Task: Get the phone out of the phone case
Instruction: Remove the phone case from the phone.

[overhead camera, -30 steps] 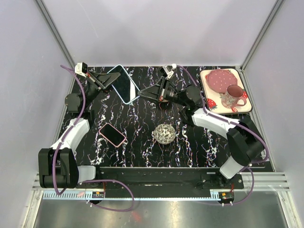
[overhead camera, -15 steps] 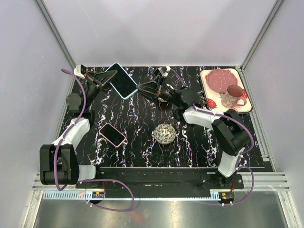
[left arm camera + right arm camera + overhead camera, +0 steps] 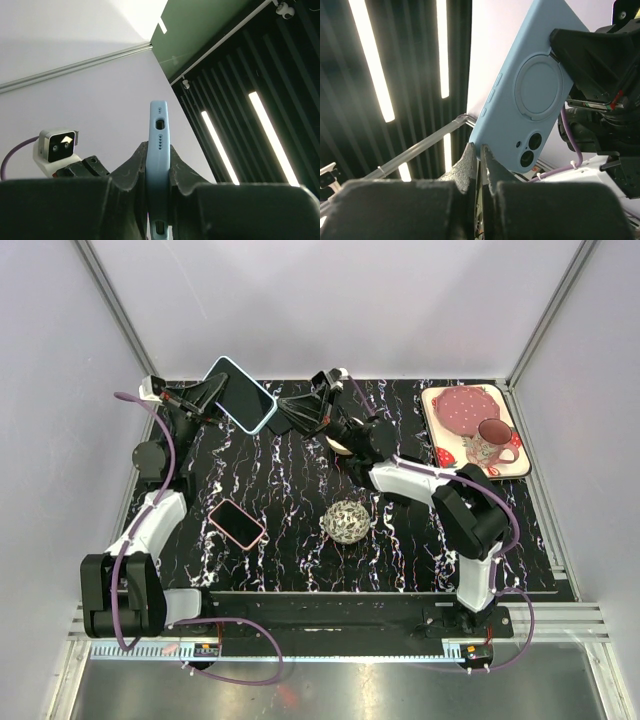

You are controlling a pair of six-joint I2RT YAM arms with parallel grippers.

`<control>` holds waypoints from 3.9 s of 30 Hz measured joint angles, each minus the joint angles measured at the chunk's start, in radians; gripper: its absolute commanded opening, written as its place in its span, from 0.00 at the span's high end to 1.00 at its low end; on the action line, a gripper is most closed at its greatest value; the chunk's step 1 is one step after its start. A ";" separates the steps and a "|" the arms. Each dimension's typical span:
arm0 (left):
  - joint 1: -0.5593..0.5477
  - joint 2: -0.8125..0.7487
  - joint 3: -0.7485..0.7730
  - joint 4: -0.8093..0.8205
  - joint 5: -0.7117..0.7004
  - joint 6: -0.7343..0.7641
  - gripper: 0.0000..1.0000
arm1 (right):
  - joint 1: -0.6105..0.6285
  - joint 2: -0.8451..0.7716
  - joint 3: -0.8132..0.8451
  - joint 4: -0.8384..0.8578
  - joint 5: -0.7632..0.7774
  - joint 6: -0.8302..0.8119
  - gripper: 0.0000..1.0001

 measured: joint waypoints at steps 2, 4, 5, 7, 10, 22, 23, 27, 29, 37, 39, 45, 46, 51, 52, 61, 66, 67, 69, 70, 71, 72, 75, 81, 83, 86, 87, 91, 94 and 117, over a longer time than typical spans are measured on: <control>0.000 -0.010 0.002 0.002 -0.005 0.005 1.00 | 0.006 0.004 0.000 0.018 0.019 0.013 1.00; 0.000 -0.013 0.003 0.004 -0.006 0.005 1.00 | 0.013 0.004 0.000 0.024 0.029 0.023 1.00; 0.000 -0.015 0.003 0.005 -0.007 0.006 1.00 | 0.014 0.004 -0.002 0.027 0.035 0.024 1.00; 0.000 -0.015 0.004 0.008 -0.007 0.011 1.00 | 0.017 0.003 -0.016 0.037 0.044 0.028 1.00; 0.000 -0.015 0.004 0.007 0.006 0.025 1.00 | 0.015 -0.006 -0.071 0.042 0.040 0.022 0.88; -0.031 -0.020 -0.018 0.057 0.397 0.035 1.00 | -0.118 -0.253 -0.335 -0.619 -0.023 -0.393 0.32; -0.031 -0.024 -0.032 0.058 0.435 0.046 1.00 | -0.120 -0.304 -0.302 -0.700 -0.020 -0.453 0.31; -0.032 -0.048 -0.061 -0.003 0.564 0.151 1.00 | -0.123 -0.400 -0.145 -0.809 -0.066 -0.602 0.31; -0.032 -0.061 -0.061 -0.049 0.597 0.202 1.00 | -0.123 -0.393 -0.081 -0.830 -0.092 -0.644 0.31; -0.032 -0.085 -0.060 -0.212 0.657 0.369 1.00 | -0.114 -0.302 -0.026 -0.951 -0.174 -0.723 0.34; -0.032 -0.084 -0.060 -0.229 0.657 0.384 1.00 | -0.105 -0.286 -0.026 -0.977 -0.189 -0.734 0.35; -0.032 -0.080 -0.060 -0.233 0.657 0.395 1.00 | -0.076 -0.253 -0.002 -0.986 -0.266 -0.745 0.48; -0.032 -0.079 -0.060 -0.233 0.657 0.394 1.00 | -0.074 -0.251 0.002 -0.983 -0.275 -0.745 0.55; -0.032 -0.072 -0.058 -0.234 0.657 0.395 1.00 | -0.065 -0.244 0.005 -0.960 -0.301 -0.743 0.85; -0.032 -0.072 -0.058 -0.236 0.657 0.397 1.00 | -0.065 -0.243 0.006 -0.949 -0.303 -0.740 0.91; -0.030 -0.067 -0.054 -0.238 0.646 0.371 0.46 | -0.064 -0.227 -0.010 -0.855 -0.288 -0.726 1.00; -0.032 -0.041 -0.055 -0.133 0.640 0.312 0.23 | -0.063 -0.228 -0.059 -0.848 -0.218 -0.703 1.00; -0.032 -0.036 -0.060 -0.105 0.638 0.297 0.23 | -0.063 -0.228 -0.069 -0.851 -0.200 -0.703 1.00; -0.032 -0.024 -0.087 -0.051 0.629 0.265 0.23 | -0.061 -0.235 -0.085 -0.859 -0.177 -0.702 1.00; -0.032 -0.017 -0.105 -0.027 0.625 0.245 0.22 | -0.058 -0.243 -0.094 -0.871 -0.161 -0.704 1.00; -0.032 -0.012 -0.123 -0.007 0.624 0.229 0.22 | -0.056 -0.250 -0.101 -0.884 -0.143 -0.707 1.00; -0.032 -0.011 -0.147 0.012 0.620 0.211 0.22 | -0.056 -0.257 -0.108 -0.895 -0.128 -0.711 1.00; -0.035 -0.011 -0.200 0.042 0.618 0.182 0.22 | -0.056 -0.274 -0.117 -0.918 -0.082 -0.719 1.00; -0.039 -0.033 -0.277 0.056 0.618 0.176 0.31 | -0.057 -0.300 -0.117 -0.945 -0.029 -0.734 1.00; -0.040 -0.045 -0.285 0.055 0.618 0.179 0.43 | -0.057 -0.301 -0.117 -0.948 -0.025 -0.737 1.00; -0.042 -0.063 -0.286 0.054 0.618 0.192 0.94 | -0.057 -0.301 -0.118 -0.954 -0.017 -0.739 1.00; -0.043 -0.066 -0.286 0.053 0.618 0.188 1.00 | -0.057 -0.301 -0.118 -0.954 -0.016 -0.738 1.00; -0.045 -0.070 -0.286 0.033 0.618 0.187 1.00 | -0.058 -0.304 -0.119 -0.934 -0.017 -0.740 0.73; -0.046 -0.071 -0.286 0.026 0.621 0.194 1.00 | -0.061 -0.304 -0.119 -0.935 -0.019 -0.720 0.52; -0.048 -0.141 -0.277 -0.145 0.612 0.334 1.00 | -0.092 -0.193 -0.124 -0.681 -0.114 -0.489 0.74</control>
